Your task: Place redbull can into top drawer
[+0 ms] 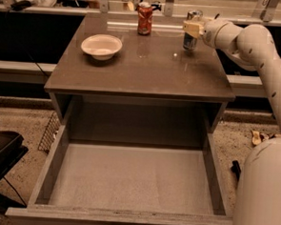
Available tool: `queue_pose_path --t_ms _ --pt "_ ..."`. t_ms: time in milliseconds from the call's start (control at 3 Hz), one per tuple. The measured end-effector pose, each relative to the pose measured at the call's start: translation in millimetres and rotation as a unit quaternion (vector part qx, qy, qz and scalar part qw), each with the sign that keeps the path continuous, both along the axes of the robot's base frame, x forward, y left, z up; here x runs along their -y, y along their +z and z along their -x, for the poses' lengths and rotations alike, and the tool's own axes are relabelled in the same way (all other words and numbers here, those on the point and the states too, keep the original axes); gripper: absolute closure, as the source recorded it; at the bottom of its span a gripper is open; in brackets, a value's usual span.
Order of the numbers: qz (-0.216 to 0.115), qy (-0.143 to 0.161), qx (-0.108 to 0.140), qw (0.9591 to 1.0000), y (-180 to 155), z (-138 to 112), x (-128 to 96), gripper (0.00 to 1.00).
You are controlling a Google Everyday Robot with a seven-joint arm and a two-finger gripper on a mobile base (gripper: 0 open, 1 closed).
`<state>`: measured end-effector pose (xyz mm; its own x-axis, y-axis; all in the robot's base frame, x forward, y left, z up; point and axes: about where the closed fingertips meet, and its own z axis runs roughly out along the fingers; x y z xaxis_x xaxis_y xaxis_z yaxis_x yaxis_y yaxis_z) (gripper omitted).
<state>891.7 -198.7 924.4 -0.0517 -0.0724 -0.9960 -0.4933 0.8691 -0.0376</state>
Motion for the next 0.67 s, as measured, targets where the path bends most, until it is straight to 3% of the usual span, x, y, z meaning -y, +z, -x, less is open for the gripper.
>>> queue_pose_path --t_ms 333,667 --pt "0.022 0.005 0.019 0.9996 34 27 1 1.00" --pt "0.035 0.010 0.044 0.9984 70 76 -1 1.00"
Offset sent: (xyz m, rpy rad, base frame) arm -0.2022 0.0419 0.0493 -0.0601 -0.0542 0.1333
